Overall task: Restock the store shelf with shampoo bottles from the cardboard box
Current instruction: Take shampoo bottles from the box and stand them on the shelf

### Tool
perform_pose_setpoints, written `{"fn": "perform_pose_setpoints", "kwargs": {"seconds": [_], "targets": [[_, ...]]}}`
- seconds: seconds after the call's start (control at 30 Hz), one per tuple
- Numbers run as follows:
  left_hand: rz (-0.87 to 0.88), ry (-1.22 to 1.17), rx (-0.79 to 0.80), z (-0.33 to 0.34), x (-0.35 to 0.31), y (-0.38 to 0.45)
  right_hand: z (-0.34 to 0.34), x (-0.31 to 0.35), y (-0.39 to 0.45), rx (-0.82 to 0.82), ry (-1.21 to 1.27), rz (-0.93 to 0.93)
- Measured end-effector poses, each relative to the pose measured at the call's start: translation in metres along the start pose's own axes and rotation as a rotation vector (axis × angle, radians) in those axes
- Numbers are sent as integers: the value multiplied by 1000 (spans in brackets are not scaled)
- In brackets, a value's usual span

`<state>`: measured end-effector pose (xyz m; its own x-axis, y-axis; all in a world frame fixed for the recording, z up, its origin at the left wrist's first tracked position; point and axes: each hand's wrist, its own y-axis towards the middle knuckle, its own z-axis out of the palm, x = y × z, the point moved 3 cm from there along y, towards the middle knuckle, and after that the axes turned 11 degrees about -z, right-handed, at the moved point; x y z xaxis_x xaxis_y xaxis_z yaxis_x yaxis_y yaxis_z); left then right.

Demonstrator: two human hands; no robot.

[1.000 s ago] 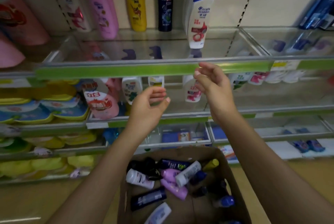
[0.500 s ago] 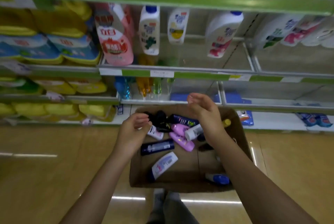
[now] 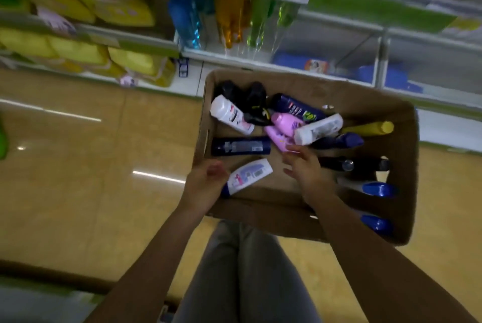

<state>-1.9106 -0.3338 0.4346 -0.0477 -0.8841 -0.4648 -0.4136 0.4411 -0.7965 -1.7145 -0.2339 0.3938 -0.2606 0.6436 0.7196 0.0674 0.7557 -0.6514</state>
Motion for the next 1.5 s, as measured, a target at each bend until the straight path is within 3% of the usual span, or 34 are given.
{"fn": "perform_pose_setpoints", "kwargs": {"seconds": [0.2, 0.43, 0.63, 0.83, 1.1, 1.5], "targets": [[-152, 134, 149, 43, 20, 36, 9, -62, 41, 7, -102, 140], [-425, 376, 194, 77, 67, 92, 29, -99, 75, 80, -242, 111], [-547, 369, 150, 89, 78, 117, 45, -113, 80, 166, -259, 87], [-646, 144, 137, 89, 74, 118, 44, -119, 76, 177, -219, 103], [-382, 178, 140, 76, 32, 84, 24, -82, 56, 118, 48, 114], [-9, 174, 41, 14, -55, 7, -4, 36, -16, 69, 244, -117]]}}
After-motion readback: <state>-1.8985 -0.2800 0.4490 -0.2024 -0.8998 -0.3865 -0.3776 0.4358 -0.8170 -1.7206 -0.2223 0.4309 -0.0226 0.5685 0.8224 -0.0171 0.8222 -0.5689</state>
